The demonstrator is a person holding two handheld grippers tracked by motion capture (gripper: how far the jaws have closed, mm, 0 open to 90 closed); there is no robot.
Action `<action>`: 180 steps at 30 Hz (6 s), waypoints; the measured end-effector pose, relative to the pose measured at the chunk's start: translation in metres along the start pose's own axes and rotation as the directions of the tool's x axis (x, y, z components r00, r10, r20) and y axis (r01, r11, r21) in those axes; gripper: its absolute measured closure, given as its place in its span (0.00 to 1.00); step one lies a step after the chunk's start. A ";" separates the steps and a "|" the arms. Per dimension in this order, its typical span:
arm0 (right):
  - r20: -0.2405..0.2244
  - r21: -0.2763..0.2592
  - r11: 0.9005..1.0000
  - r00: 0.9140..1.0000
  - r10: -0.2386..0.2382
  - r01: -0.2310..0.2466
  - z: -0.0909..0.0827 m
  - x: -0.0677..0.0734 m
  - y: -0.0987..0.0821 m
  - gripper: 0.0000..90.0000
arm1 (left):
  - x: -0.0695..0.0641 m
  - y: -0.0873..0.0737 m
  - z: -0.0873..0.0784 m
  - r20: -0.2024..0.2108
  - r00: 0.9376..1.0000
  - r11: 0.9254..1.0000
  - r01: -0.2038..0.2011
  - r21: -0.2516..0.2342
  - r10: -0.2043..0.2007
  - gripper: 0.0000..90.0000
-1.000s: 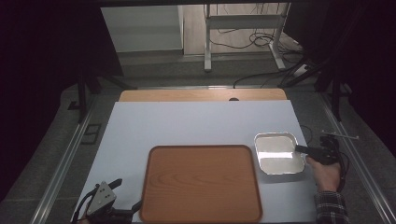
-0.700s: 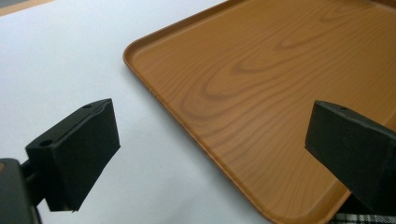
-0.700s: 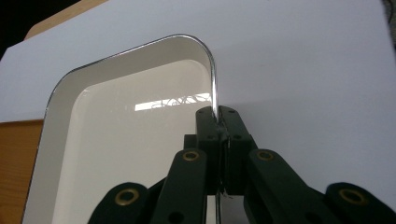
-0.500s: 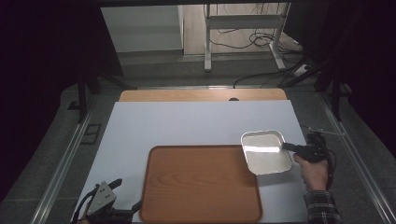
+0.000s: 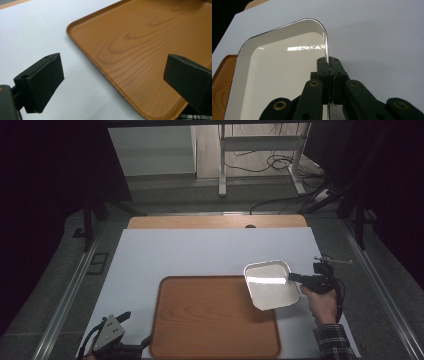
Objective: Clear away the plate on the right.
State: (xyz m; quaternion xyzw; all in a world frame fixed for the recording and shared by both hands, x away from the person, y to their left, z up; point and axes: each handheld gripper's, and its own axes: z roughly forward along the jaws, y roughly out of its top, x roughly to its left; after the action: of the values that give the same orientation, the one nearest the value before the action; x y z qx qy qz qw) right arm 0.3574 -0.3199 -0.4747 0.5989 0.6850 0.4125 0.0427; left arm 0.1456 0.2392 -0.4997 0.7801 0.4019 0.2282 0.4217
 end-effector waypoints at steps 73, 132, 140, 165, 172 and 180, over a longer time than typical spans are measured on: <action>-0.196 0.092 0.909 0.902 -0.384 0.407 0.057 0.116 -0.045 0.99 | -0.002 0.000 0.000 -0.004 1.000 1.000 -0.025 0.009 0.025 0.03; -0.321 0.203 0.772 0.786 -0.528 0.602 0.057 0.155 -0.107 0.99 | -0.003 0.001 0.002 -0.006 0.999 0.999 -0.039 0.016 0.039 0.03; -0.324 0.182 0.771 0.777 -0.539 0.611 0.063 0.161 -0.103 0.99 | -0.003 0.001 0.002 -0.007 0.999 0.999 -0.042 0.017 0.042 0.03; -0.332 0.154 0.772 0.768 -0.547 0.616 0.070 0.173 -0.102 0.99 | -0.004 0.001 0.002 -0.007 0.999 0.999 -0.045 0.017 0.045 0.03; -0.324 0.128 0.789 0.777 -0.540 0.601 0.063 0.173 -0.098 0.90 | -0.004 0.001 0.002 -0.007 0.999 0.999 -0.046 0.016 0.046 0.03; -0.312 0.130 0.798 0.788 -0.530 0.588 0.060 0.170 -0.097 0.81 | -0.004 0.001 0.002 -0.007 0.999 0.999 -0.047 0.017 0.047 0.03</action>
State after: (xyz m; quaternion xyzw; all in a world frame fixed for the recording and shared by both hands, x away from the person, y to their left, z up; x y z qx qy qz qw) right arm 0.2673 -0.1377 -0.4995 0.3090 0.8730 0.3774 0.0068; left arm 0.1452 0.2349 -0.4996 0.7920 0.3869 0.2375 0.4083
